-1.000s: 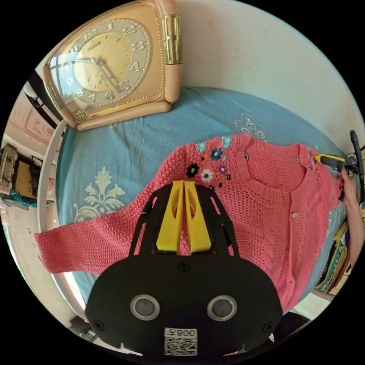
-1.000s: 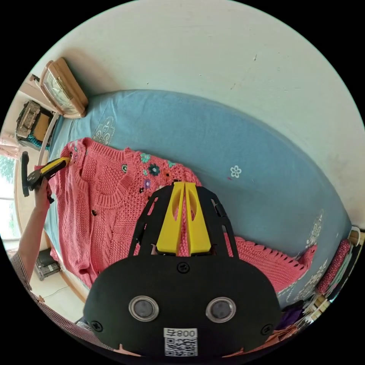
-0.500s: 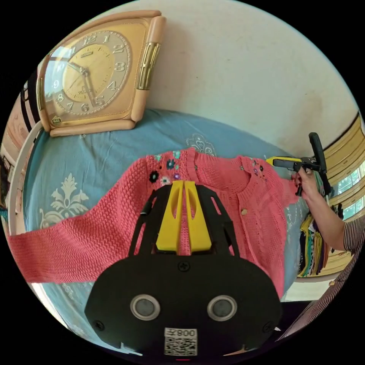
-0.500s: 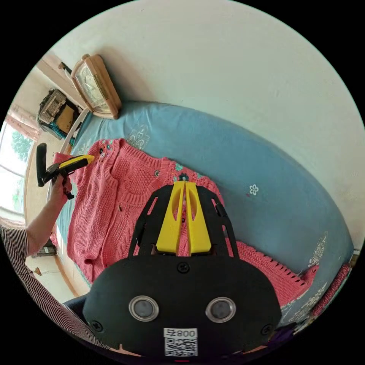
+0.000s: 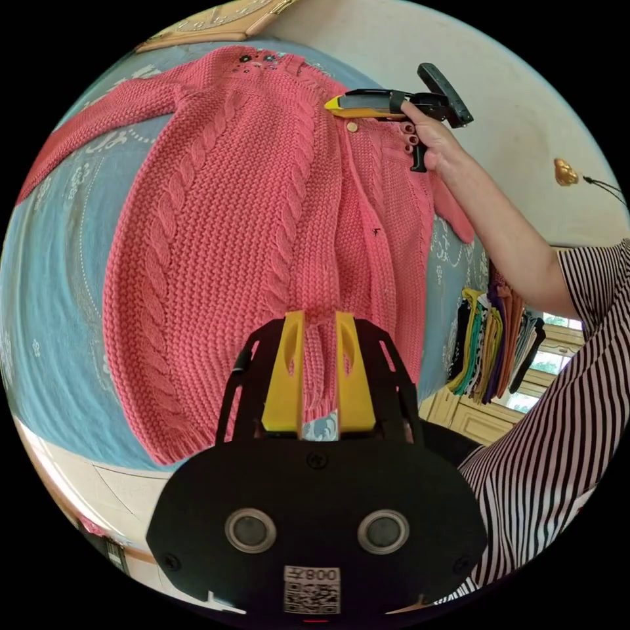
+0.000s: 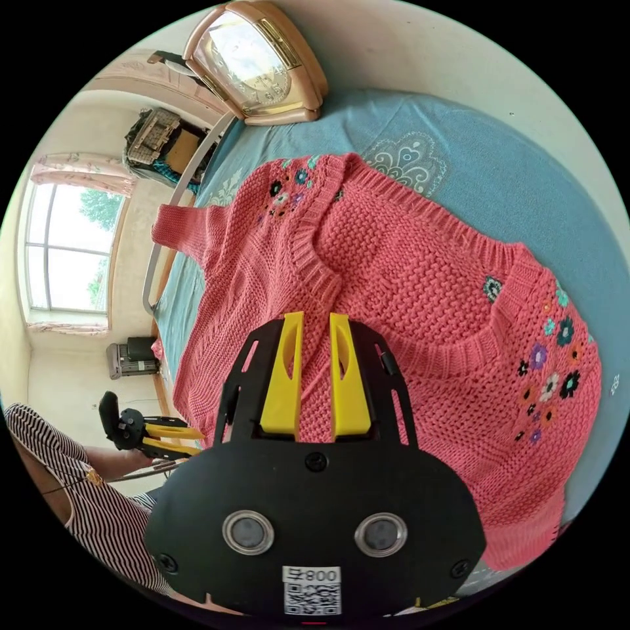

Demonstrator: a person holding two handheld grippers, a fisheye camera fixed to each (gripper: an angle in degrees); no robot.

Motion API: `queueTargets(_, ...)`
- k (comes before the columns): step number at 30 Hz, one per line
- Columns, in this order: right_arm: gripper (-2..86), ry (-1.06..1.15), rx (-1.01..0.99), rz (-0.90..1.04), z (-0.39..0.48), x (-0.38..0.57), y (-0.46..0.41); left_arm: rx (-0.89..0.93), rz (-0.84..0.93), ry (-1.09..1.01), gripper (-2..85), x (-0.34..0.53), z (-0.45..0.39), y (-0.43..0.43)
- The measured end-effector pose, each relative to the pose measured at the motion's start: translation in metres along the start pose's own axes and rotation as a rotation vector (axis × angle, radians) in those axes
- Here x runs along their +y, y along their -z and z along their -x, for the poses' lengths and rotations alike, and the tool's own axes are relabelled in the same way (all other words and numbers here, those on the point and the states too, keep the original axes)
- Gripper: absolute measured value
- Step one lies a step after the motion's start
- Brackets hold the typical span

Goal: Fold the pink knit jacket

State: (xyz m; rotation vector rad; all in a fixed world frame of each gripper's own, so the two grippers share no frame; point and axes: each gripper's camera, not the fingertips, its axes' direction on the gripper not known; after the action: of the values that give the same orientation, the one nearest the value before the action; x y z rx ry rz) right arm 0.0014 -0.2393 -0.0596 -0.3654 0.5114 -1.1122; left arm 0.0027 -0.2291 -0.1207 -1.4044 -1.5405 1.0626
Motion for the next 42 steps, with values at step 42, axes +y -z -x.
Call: queueTargets(42,1.0,-0.133,-0.056,-0.055,-0.048,-0.019,0.028,0.038,0.222,-0.012,0.3,0.076,-0.061,-0.03)
